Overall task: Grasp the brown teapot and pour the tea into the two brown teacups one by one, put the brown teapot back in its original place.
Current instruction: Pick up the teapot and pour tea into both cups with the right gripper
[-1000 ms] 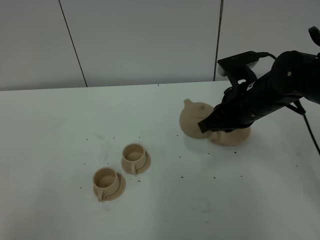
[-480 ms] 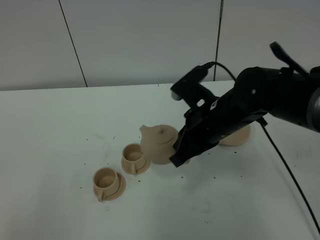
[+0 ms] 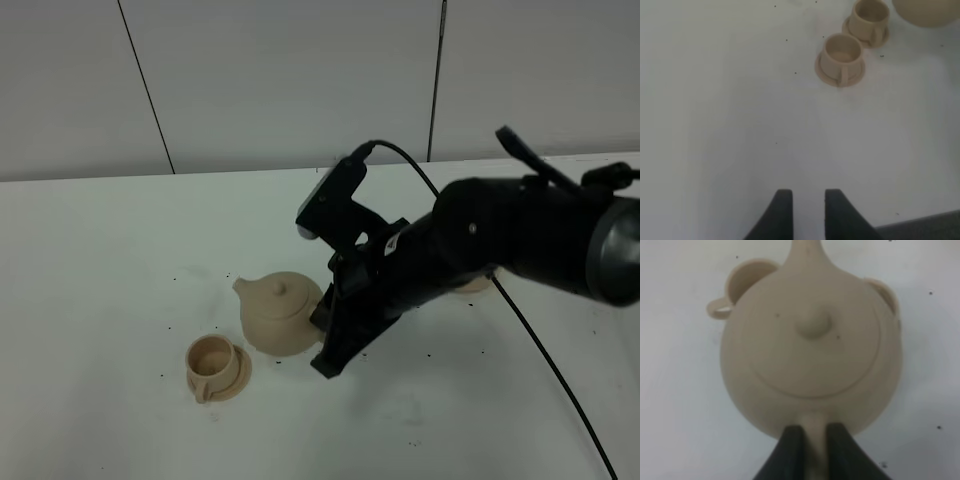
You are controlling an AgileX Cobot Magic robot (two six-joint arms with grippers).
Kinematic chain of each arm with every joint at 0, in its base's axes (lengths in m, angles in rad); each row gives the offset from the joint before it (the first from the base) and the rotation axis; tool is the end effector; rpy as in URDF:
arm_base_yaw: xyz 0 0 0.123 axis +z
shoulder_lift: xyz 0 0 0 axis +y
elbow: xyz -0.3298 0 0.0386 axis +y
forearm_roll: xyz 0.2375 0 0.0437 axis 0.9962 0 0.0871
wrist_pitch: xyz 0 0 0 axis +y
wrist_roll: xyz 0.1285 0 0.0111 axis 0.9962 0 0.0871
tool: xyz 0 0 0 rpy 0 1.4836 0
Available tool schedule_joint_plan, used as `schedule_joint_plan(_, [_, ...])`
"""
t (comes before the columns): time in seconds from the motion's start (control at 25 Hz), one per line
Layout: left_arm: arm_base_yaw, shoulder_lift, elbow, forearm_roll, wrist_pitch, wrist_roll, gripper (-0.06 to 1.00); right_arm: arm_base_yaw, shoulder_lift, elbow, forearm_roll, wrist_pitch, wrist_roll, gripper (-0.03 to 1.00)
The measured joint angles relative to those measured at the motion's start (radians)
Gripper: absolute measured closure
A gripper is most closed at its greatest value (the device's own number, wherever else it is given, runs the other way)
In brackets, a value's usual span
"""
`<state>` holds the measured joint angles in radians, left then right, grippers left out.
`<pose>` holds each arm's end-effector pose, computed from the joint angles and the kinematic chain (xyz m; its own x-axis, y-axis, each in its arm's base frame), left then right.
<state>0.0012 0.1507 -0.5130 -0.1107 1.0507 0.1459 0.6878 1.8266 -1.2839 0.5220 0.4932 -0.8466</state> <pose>-0.0077 -0.0124 0.2633 -0.5541 0.0895 -0.8276 0.1287 0.9915 0.0211 0.3093 0.2936 0.2495 -0.2891 -0.7012 -0.6517 -0.9016 0.4283 -0.0609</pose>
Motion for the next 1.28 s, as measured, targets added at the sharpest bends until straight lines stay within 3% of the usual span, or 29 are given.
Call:
schedule_joint_plan(0.2, [0.000, 0.000, 0.000, 0.000, 0.000, 0.000, 0.71, 0.007, -0.020, 0.086, 0.067, -0.068, -0.058, 0.87])
schedule_joint_plan(0.64, [0.000, 0.000, 0.000, 0.000, 0.000, 0.000, 0.71, 0.077, -0.026, 0.104, 0.070, -0.109, -0.072, 0.87])
schedule_joint_plan(1.28, [0.000, 0.000, 0.000, 0.000, 0.000, 0.000, 0.71, 0.077, -0.026, 0.104, -0.050, -0.054, -0.093, 0.87])
